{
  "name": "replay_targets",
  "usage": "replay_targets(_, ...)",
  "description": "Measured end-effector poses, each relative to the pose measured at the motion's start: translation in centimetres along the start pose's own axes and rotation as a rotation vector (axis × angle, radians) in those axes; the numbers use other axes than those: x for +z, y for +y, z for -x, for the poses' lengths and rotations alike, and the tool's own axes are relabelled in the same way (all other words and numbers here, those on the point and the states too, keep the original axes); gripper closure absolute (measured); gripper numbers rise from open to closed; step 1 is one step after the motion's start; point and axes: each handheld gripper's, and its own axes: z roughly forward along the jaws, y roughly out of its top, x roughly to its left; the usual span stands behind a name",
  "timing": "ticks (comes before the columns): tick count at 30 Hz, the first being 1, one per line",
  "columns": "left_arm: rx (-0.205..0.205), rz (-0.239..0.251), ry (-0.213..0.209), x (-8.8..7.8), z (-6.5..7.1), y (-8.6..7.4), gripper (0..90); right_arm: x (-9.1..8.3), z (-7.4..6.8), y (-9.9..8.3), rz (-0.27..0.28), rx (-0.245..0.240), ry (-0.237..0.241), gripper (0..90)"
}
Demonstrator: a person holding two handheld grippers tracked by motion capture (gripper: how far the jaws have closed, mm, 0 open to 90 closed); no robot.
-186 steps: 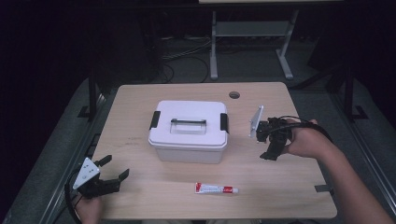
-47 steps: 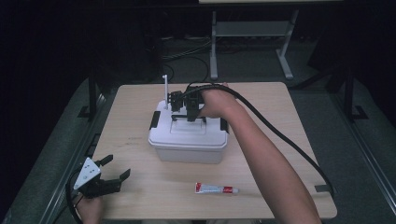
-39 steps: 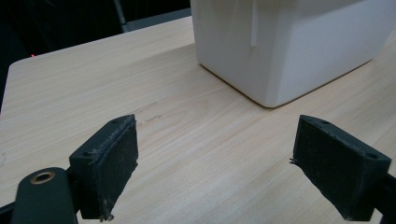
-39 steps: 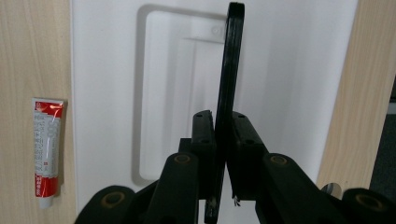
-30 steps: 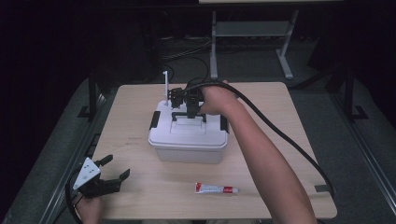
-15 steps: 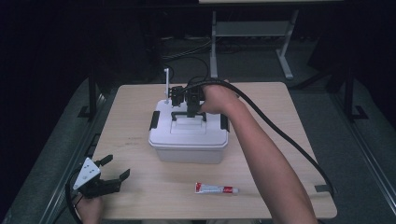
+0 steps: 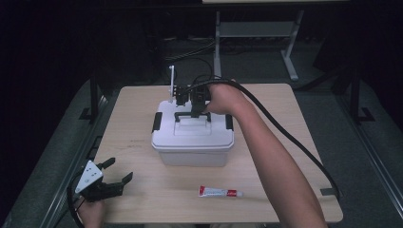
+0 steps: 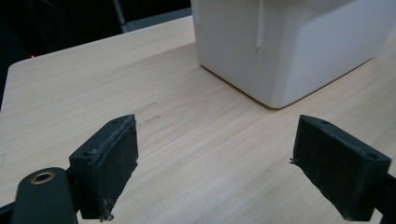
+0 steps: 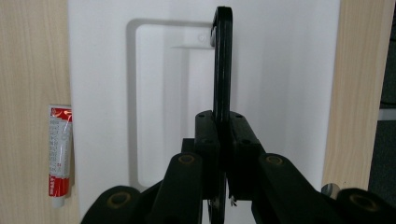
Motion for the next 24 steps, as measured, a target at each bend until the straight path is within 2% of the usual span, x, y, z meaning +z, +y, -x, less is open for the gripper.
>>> replay_targets(12,0.007,-0.004,0.001,0.0,0.0,0.0,13.5,-1.5,-0.3,-0.8,0.013,0.009,0.001,84.1)
replay_targets(24,0.006,-0.001,0.002,0.0,0.0,0.0,13.5,-2.9,-0.5,-1.8,-0.002,0.012,-0.004,84.1)
